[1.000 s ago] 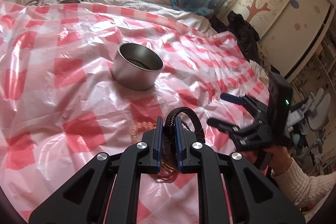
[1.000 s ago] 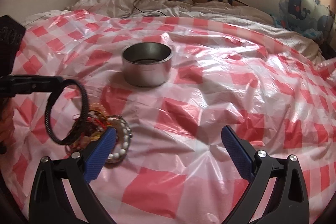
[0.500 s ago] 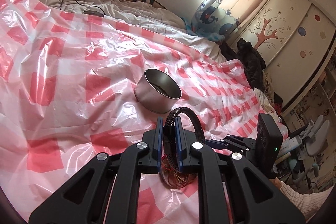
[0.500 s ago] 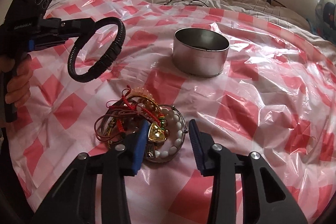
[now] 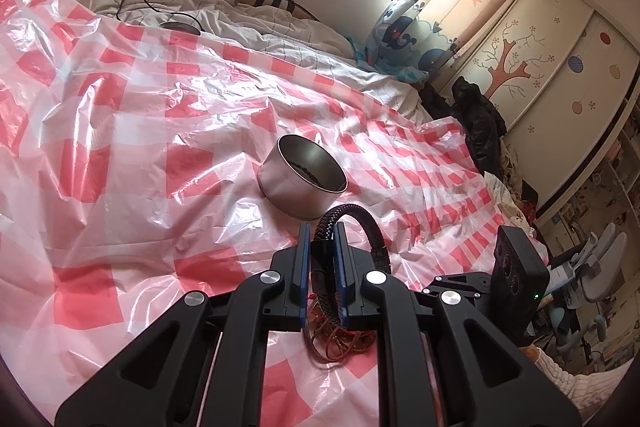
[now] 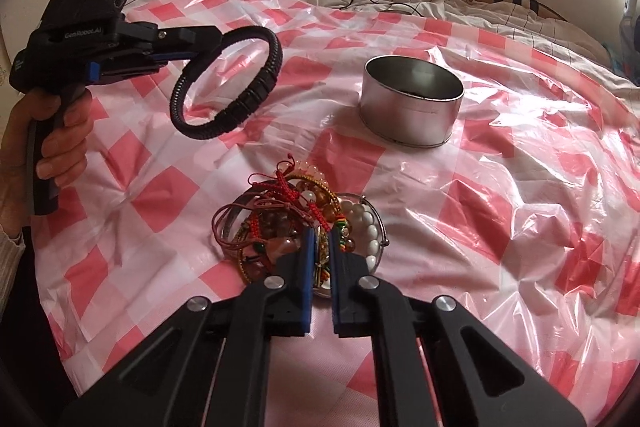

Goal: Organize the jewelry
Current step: 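Lift the black bracelet with the left tool while the right tool grasps red string necklaces, then carry both held items over the silver tin and open both tools to drop them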

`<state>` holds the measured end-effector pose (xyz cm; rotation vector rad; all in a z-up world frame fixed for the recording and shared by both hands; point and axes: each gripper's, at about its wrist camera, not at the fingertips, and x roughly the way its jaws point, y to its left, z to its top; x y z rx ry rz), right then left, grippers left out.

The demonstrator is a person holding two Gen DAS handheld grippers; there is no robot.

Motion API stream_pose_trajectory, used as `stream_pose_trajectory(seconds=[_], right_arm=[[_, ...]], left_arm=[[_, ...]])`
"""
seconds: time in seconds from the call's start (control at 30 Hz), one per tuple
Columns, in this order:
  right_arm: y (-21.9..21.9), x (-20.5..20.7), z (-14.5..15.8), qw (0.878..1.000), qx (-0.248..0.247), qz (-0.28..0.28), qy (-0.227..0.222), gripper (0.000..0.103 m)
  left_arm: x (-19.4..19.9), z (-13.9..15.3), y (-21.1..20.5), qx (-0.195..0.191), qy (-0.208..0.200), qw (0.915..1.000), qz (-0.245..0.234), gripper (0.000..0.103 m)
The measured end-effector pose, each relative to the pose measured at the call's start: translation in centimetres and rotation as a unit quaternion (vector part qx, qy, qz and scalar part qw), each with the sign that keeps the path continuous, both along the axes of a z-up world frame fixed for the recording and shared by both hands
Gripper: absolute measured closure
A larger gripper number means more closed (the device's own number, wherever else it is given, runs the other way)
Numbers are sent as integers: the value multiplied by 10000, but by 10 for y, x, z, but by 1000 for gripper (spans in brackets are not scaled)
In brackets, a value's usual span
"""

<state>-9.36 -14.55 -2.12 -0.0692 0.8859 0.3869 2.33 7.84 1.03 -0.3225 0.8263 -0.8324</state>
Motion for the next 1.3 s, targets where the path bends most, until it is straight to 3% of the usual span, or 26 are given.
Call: stream_pose_trajectory(seconds=[0.13,0.37,0.57,0.7,0.87,1.1,1.3], right_arm=[[0,-1,2,10000,69,53,-4,96],[-27,1,19,9940,1073,-214,-88,96],[-58,8,42,9763,2100,-481,-230,96],[-86,27,52,9642,2482,-885,-308,96],[-107,56,62,9532,2763,-1149,-432,96],[-107,98,75,9473,2908,-1181,-641,96],[-98,133,59,9513,2696,-1413,-480,96]], left_arm=[[1,0,1,-5,-6,10000,16,93],[-1,0,0,-7,-9,10000,23,93],[2,3,-8,-67,-52,10000,-37,93],[9,12,-24,-27,-171,9998,-70,93],[33,15,-49,35,-148,9999,-43,93],[79,14,-88,237,-157,9995,149,93],[110,-13,-118,869,85,9961,158,93]])
